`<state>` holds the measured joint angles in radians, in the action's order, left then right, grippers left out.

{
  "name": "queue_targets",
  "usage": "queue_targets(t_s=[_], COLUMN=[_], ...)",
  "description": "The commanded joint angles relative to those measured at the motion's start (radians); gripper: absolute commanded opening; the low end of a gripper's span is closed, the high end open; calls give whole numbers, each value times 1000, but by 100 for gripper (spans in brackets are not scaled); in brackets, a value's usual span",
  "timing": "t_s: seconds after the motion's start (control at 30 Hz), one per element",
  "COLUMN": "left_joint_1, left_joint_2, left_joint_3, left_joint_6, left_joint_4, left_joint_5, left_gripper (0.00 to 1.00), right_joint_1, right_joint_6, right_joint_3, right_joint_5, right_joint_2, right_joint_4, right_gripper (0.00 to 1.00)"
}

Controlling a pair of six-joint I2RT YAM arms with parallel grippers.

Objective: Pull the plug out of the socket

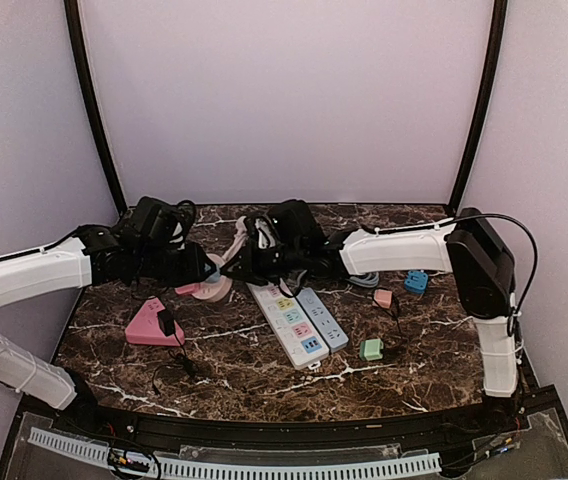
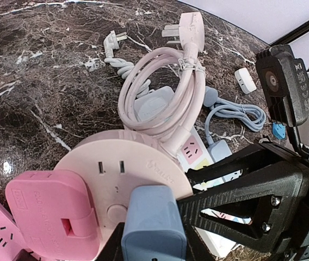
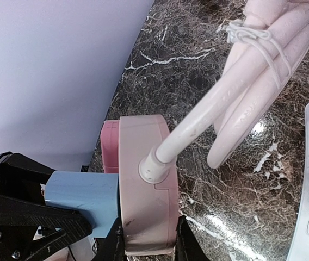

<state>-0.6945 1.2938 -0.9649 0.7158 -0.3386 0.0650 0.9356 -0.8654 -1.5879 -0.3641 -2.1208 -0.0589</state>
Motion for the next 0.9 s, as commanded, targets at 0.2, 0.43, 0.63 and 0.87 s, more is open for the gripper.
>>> queue_targets(t_s=[0.2, 0.43, 0.63, 0.87], left_joint_1=[-19, 3, 31, -31], left_joint_2=[-74, -39, -38, -46], left_joint_3=[-6, -56, -72, -68], left_joint_6=[-27, 11, -11, -50], left_joint_4=[-8, -52, -79, -77], left_joint_5=[-23, -120, -129, -4], left_gripper=[4, 6, 5, 1], right_joint_1=[-31, -24, -33, -40], right_joint_6=[75, 122, 108, 89], right_joint_3=[43, 62, 60, 47], right_joint_5=[237, 304, 273, 251], right_joint_2=[47, 75, 75, 81], right_joint_4=[50, 56, 55, 76], right_gripper=[0, 0, 0, 0])
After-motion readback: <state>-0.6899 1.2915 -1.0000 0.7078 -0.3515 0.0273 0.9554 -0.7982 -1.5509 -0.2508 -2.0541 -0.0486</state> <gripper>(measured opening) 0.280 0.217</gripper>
